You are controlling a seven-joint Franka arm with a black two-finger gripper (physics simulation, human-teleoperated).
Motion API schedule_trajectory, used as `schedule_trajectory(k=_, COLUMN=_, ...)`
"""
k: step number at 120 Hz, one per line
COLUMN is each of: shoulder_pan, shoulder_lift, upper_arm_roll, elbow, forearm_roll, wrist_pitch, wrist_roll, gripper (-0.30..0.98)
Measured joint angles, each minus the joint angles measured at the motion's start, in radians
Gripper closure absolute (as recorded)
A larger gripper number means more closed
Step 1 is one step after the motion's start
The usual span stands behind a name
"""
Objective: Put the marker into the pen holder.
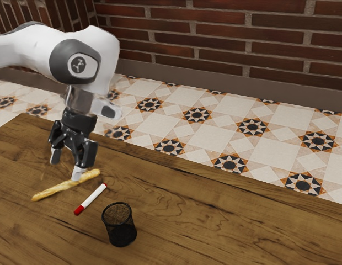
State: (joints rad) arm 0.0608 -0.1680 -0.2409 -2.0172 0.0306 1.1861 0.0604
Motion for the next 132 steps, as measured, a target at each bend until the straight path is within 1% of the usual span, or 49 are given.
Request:
schedule_trajectory(k=5, shoulder_pan=-0.005, shoulder_lift=-0.005, upper_arm_roll=0.007, elbow=0.168, forearm_roll=0.007, wrist_pitch=0.082, wrist_roll=-0.010, gripper=0.00)
schedule_trajectory(k=8, shoulder_pan=-0.011, shoulder_lift=-0.004, upper_arm_roll=0.023, elbow=0.221, forearm_roll=0.010, wrist_pitch=0.121, wrist_roll=-0.017, gripper=0.00)
schedule_trajectory(k=12, shoulder_pan=-0.076, shoulder_lift=0.003, upper_arm_roll=0.090, elbow=0.250, forearm_roll=0.015, wrist_pitch=0.163, wrist_roll=-0.025, gripper=0.00)
schedule_trajectory(k=17, shoulder_pan=-0.139, shoulder_lift=0.009, upper_arm_roll=0.162, elbow=0.209, forearm_roll=0.022, wrist_pitch=0.212, wrist_roll=-0.036, gripper=0.00)
schedule_trajectory(k=22, shoulder_pan=-0.165, shoulder_lift=0.020, upper_arm_roll=0.215, elbow=0.130, forearm_roll=0.028, wrist_pitch=0.265, wrist_roll=-0.051, gripper=0.01)
schedule_trajectory(k=32, shoulder_pan=-0.176, shoulder_lift=0.081, upper_arm_roll=0.298, elbow=-0.094, forearm_roll=0.039, wrist_pitch=0.450, wrist_roll=-0.072, gripper=0.21)
schedule_trajectory(k=39, shoulder_pan=-0.161, shoulder_lift=0.129, upper_arm_roll=0.319, elbow=-0.159, forearm_roll=0.043, wrist_pitch=0.573, wrist_roll=-0.082, gripper=0.33)
schedule_trajectory(k=47, shoulder_pan=-0.142, shoulder_lift=0.153, upper_arm_roll=0.327, elbow=-0.190, forearm_roll=0.046, wrist_pitch=0.680, wrist_roll=-0.092, gripper=0.44)
schedule_trajectory(k=56, shoulder_pan=-0.120, shoulder_lift=0.178, upper_arm_roll=0.329, elbow=-0.222, forearm_roll=0.046, wrist_pitch=0.779, wrist_roll=-0.102, gripper=0.51)
schedule_trajectory(k=65, shoulder_pan=-0.102, shoulder_lift=0.215, upper_arm_roll=0.331, elbow=-0.241, forearm_roll=0.036, wrist_pitch=0.860, wrist_roll=-0.111, gripper=0.56)
schedule_trajectory(k=71, shoulder_pan=-0.111, shoulder_lift=0.238, upper_arm_roll=0.330, elbow=-0.248, forearm_roll=0.028, wrist_pitch=0.906, wrist_roll=-0.117, gripper=0.59)
schedule_trajectory(k=82, shoulder_pan=-0.172, shoulder_lift=0.265, upper_arm_roll=0.330, elbow=-0.251, forearm_roll=0.013, wrist_pitch=0.970, wrist_roll=-0.126, gripper=0.62)
schedule_trajectory(k=88, shoulder_pan=-0.189, shoulder_lift=0.273, upper_arm_roll=0.333, elbow=-0.252, forearm_roll=0.006, wrist_pitch=0.994, wrist_roll=-0.131, gripper=0.63)
schedule_trajectory(k=107, shoulder_pan=-0.180, shoulder_lift=0.286, upper_arm_roll=0.355, elbow=-0.253, forearm_roll=-0.004, wrist_pitch=1.043, wrist_roll=-0.143, gripper=0.65)
schedule_trajectory(k=132, shoulder_pan=-0.179, shoulder_lift=0.288, upper_arm_roll=0.379, elbow=-0.251, forearm_roll=-0.007, wrist_pitch=1.069, wrist_roll=-0.153, gripper=0.66)
